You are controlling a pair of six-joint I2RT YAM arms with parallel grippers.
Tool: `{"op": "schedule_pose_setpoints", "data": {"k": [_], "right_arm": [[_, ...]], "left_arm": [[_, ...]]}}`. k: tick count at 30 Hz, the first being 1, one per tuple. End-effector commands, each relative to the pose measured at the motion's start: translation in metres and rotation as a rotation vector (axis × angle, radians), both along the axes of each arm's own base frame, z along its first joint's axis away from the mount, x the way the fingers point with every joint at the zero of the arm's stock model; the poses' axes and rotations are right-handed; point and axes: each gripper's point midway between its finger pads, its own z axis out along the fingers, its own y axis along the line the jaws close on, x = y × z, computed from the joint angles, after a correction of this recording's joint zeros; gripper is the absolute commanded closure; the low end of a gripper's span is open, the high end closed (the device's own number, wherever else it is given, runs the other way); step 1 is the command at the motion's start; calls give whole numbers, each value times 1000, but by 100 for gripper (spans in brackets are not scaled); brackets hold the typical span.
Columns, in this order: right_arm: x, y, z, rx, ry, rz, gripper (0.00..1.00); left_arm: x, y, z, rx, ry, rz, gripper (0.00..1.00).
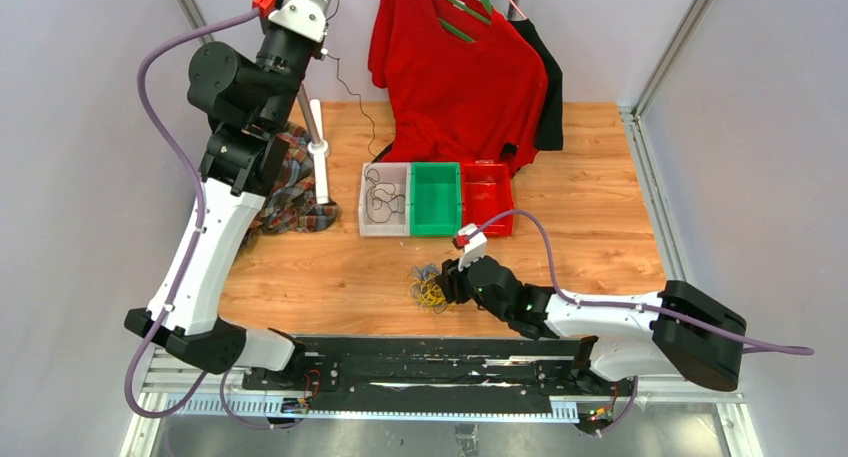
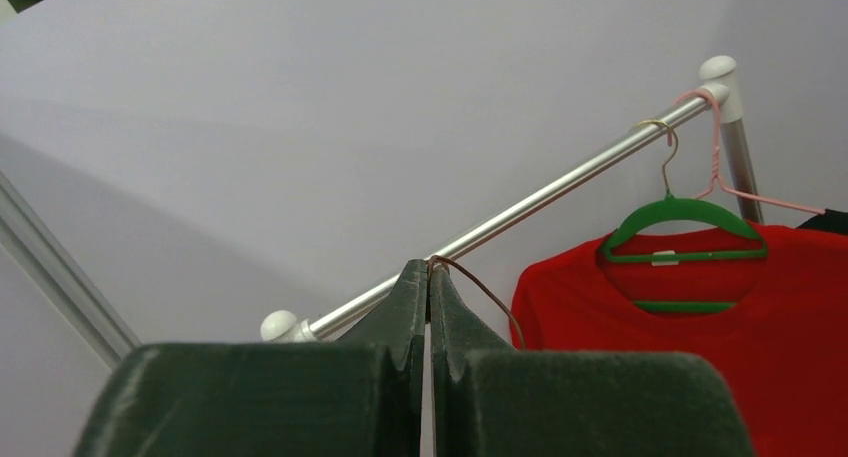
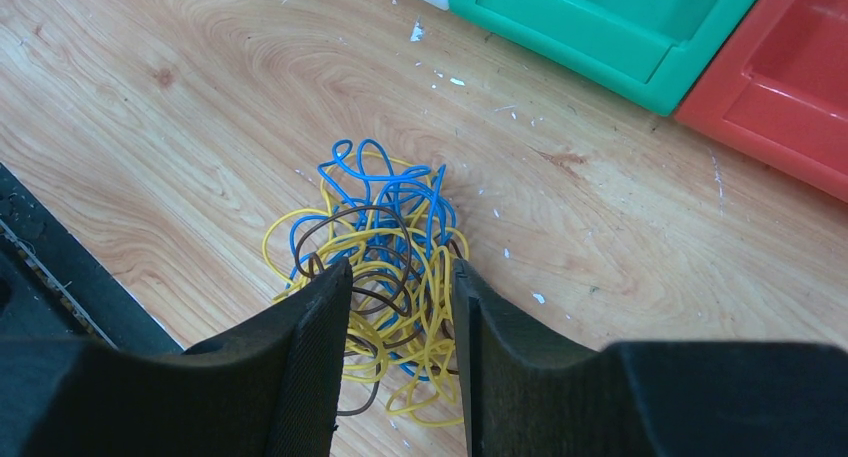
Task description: Untangle the cables
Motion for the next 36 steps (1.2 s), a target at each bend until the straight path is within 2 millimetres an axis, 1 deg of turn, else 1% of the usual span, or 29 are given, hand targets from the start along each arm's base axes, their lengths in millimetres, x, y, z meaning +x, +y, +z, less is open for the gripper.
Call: {"op": "schedule_pose_setpoints", "data": {"k": [1,3,6,12,18,26,31,36], "right_arm": [[0,-4,3,14,-1,-17,59],[-1,-3,3,16,-1,-15,59],[-1,-4,4,16,-2,-16,59],[-1,-5,6,21,-3,-16,59],[-1,-6,6,22,-3,-17,59],[-1,-7,8,27,-6,-24,60],[-1,-6,6,24,0,-23,60],[-1,-7,5,19,4,-28,60]], "left_arm": [[9,-8,-16,17,33,-13,100],[13,-11,-27,34,55,-14,99],[21,-14,-50,75,93,-8,100],[37,-22,-120,162,277,-14,100],[34,-28,-180,220,443,-57,100],[22,-22,-276,331,715,-58,100],[19,-21,-313,355,803,-58,100],[29,-24,-340,372,860,-44,100]]}}
